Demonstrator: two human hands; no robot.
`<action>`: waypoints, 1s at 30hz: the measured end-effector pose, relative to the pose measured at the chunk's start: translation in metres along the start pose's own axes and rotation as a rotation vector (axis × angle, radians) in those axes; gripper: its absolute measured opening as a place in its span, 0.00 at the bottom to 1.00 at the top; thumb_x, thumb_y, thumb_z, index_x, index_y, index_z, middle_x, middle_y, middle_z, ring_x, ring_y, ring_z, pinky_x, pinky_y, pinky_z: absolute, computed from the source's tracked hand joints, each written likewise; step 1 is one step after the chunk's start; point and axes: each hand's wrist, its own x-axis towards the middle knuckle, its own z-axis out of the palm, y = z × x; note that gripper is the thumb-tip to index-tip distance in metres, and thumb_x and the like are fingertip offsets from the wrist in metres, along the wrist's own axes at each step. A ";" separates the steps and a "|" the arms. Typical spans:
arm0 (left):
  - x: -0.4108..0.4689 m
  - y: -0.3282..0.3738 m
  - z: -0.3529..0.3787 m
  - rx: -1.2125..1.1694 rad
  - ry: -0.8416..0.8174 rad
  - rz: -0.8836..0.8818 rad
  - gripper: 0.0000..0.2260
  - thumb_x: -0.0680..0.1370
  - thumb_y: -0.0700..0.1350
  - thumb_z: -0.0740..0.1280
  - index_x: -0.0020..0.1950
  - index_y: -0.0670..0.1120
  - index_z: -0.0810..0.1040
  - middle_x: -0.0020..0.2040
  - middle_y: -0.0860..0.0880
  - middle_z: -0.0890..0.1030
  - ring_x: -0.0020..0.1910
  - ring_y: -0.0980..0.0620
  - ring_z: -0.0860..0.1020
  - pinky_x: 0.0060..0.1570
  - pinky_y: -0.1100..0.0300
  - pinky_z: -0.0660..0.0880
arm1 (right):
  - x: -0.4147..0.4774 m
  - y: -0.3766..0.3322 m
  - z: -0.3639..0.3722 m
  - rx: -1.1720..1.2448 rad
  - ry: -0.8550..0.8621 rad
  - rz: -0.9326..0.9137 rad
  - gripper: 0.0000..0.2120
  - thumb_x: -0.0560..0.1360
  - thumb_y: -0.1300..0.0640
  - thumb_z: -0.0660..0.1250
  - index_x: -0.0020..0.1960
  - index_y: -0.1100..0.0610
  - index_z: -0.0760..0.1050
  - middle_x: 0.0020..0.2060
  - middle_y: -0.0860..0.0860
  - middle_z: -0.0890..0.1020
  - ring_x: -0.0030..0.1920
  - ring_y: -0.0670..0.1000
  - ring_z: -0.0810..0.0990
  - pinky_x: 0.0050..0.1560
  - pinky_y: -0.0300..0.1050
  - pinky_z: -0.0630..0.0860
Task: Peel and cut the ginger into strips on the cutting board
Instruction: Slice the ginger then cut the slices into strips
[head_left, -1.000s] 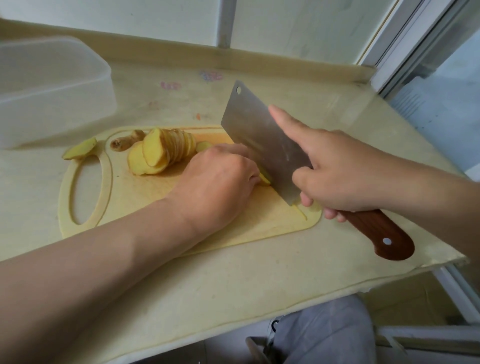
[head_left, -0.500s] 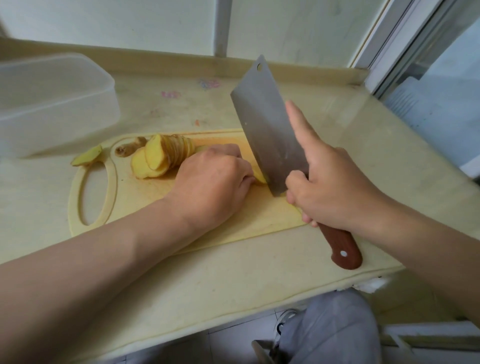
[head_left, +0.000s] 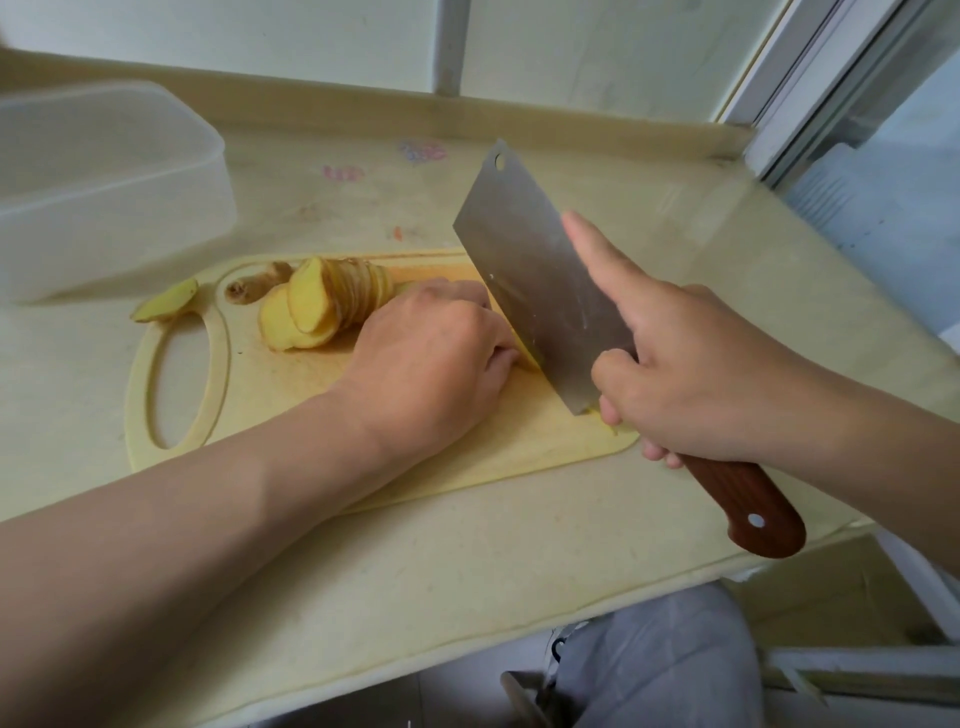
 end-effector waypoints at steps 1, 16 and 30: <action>0.000 0.000 0.000 -0.008 0.000 -0.002 0.07 0.77 0.46 0.69 0.44 0.48 0.86 0.42 0.50 0.80 0.44 0.44 0.78 0.38 0.49 0.77 | 0.000 -0.001 0.000 0.001 -0.007 0.011 0.45 0.80 0.64 0.58 0.79 0.24 0.41 0.37 0.57 0.84 0.27 0.58 0.84 0.26 0.52 0.83; 0.003 0.003 -0.006 -0.090 -0.024 -0.051 0.07 0.74 0.45 0.69 0.41 0.47 0.87 0.41 0.49 0.81 0.42 0.44 0.79 0.41 0.49 0.78 | 0.031 -0.015 0.005 0.110 0.044 0.076 0.47 0.77 0.66 0.57 0.82 0.30 0.42 0.36 0.57 0.85 0.23 0.51 0.80 0.25 0.45 0.78; 0.004 0.004 -0.006 -0.102 -0.049 -0.113 0.06 0.77 0.44 0.70 0.45 0.49 0.87 0.44 0.51 0.81 0.45 0.47 0.79 0.44 0.50 0.77 | -0.007 -0.001 0.011 0.113 0.095 0.029 0.45 0.79 0.64 0.57 0.79 0.24 0.42 0.37 0.56 0.84 0.25 0.53 0.82 0.26 0.48 0.82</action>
